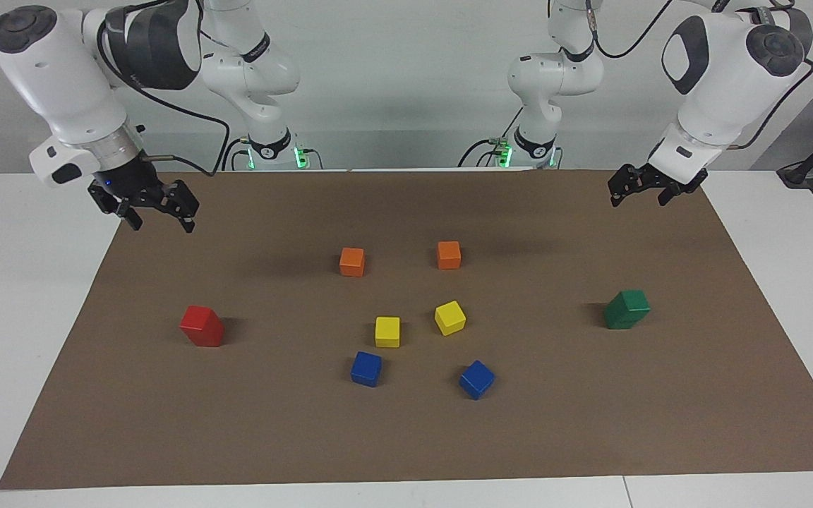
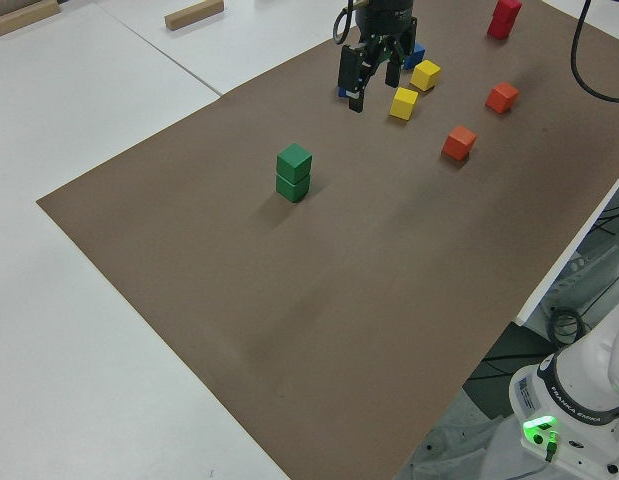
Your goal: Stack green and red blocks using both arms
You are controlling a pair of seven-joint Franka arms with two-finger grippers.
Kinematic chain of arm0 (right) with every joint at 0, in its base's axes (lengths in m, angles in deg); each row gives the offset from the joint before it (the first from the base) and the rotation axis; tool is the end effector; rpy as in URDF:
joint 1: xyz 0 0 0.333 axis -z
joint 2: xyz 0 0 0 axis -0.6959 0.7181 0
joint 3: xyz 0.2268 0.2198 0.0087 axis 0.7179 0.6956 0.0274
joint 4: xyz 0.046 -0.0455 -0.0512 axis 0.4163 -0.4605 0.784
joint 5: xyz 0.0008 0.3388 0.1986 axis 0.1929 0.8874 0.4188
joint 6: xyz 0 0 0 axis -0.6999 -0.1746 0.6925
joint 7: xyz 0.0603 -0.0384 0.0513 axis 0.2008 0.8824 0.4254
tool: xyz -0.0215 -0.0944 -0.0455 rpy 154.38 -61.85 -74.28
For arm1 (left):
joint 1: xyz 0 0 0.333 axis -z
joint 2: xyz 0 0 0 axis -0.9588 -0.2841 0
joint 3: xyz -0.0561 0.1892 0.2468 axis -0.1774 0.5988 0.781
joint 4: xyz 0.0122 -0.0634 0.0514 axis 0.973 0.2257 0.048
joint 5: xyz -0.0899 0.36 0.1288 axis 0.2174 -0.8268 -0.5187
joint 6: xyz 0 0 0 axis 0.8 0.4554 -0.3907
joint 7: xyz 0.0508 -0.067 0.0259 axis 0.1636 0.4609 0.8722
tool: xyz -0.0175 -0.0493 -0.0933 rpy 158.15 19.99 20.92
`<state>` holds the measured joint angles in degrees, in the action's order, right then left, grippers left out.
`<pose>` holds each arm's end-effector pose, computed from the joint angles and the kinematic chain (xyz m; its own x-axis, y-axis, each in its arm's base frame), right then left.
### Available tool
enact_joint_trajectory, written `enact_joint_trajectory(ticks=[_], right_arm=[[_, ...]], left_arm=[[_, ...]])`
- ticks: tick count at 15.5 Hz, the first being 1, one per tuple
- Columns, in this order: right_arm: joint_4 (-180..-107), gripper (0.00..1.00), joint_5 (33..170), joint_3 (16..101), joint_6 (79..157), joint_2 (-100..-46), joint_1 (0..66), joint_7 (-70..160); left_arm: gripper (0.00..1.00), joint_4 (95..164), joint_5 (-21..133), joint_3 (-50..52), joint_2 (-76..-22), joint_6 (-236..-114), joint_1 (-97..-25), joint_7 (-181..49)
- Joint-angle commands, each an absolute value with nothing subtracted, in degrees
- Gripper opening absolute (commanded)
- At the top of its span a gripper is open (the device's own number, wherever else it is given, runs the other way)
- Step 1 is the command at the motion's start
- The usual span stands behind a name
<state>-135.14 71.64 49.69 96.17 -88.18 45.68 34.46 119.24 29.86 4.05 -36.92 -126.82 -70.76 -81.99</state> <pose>0.5610 -0.0330 0.5870 0.9944 -0.1059 -0.0004 -0.1059 -0.9942 -0.0177 0.5367 -0.0280 0.5663 0.9891 -0.0647 -0.1324 -0.0664 -0.9978 -0.0081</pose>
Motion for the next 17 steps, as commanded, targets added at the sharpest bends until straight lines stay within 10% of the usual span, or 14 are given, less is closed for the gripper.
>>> enact_joint_trajectory(ticks=[1, 17], right_arm=[[-135.17, 1.0, 71.05, 50.16, 92.52, -89.04, 46.03, 35.93], [-134.99, 1.0, 67.09, 49.46, 95.05, -88.78, 43.39, 35.32]], left_arm=[[1.0, 116.83, 30.5, 4.85, -37.24, -124.25, -69.63, -81.08], [1.0, 115.77, 30.5, 5.02, -37.33, -128.73, -69.63, -80.28]])
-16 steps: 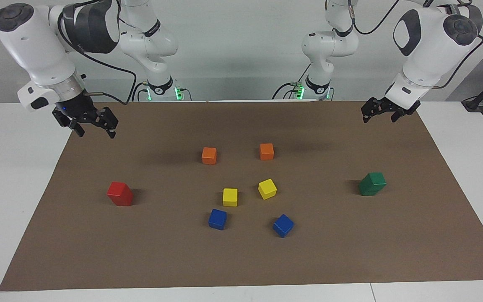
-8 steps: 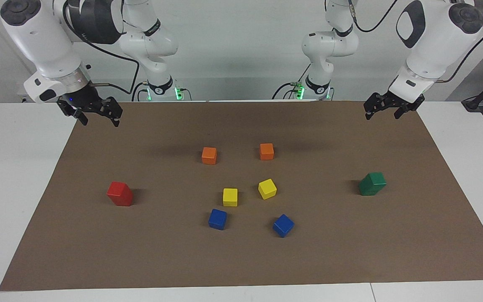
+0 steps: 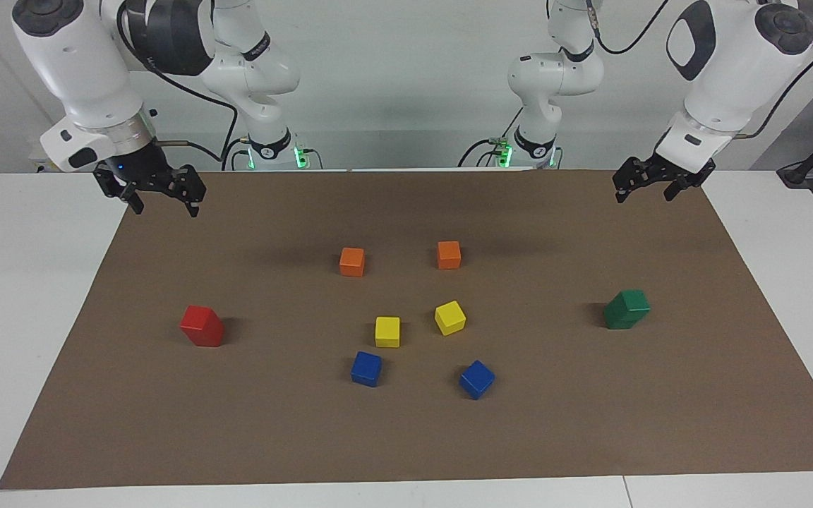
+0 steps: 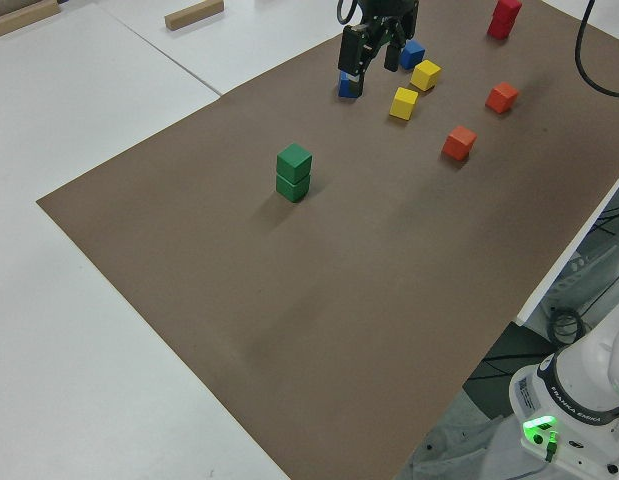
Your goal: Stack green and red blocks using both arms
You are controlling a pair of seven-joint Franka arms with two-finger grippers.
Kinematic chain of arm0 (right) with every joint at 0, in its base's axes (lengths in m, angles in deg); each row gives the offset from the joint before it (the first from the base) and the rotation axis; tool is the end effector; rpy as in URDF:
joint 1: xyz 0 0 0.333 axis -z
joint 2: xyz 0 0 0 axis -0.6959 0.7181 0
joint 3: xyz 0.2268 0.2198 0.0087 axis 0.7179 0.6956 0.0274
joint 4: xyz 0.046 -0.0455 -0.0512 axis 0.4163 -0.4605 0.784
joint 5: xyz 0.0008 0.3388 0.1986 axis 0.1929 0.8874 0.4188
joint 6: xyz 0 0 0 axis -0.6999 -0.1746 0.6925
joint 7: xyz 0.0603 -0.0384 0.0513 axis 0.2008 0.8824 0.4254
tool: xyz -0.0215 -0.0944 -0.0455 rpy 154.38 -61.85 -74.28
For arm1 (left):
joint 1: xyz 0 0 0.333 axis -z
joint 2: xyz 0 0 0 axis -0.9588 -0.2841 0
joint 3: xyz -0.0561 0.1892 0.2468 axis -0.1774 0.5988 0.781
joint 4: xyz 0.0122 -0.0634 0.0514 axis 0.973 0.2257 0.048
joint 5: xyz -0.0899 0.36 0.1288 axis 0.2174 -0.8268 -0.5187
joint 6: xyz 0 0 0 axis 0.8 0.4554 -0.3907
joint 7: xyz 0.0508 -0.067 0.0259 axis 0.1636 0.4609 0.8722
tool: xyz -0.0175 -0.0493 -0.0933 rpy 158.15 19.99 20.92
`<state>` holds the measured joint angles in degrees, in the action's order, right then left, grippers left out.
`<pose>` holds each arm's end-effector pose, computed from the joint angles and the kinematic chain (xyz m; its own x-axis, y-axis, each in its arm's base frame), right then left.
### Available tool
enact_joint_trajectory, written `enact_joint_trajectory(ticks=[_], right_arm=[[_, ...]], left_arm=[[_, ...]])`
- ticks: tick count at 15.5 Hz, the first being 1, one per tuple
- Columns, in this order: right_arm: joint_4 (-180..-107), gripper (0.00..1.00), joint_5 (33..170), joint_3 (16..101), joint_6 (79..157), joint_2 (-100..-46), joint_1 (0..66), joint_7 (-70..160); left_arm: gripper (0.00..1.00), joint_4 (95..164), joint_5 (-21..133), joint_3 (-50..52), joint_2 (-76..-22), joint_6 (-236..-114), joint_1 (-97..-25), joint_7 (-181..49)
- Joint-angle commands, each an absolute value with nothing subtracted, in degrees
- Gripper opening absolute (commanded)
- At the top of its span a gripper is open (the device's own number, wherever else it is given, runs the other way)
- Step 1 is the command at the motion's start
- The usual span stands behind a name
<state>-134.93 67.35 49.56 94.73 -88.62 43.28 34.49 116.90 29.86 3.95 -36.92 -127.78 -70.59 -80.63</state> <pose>0.5573 -0.0182 0.5910 0.9981 -0.0601 -0.0111 -0.0594 -0.9966 0.0571 0.5416 -0.0309 0.5866 0.9961 -0.0462 -0.0749 -0.0471 -0.9988 -0.0107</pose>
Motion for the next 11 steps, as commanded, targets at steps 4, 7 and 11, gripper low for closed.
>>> enact_joint_trajectory(ticks=[4, 7, 11], right_arm=[[-134.99, 1.0, 67.71, 49.46, 95.4, -88.69, 43.57, 35.14], [-134.9, 1.0, 67.71, 49.46, 95.31, -88.69, 43.57, 35.14], [-134.99, 1.0, 67.8, 49.55, 95.22, -88.69, 43.66, 35.14]], left_arm=[[1.0, 116.12, 30.5, 5.02, -37.16, -128.64, -69.54, -80.37], [1.0, 116.3, 30.5, 5.02, -37.07, -128.64, -69.54, -80.2], [1.0, 116.56, 30.5, 5.02, -36.98, -128.73, -69.54, -80.28]])
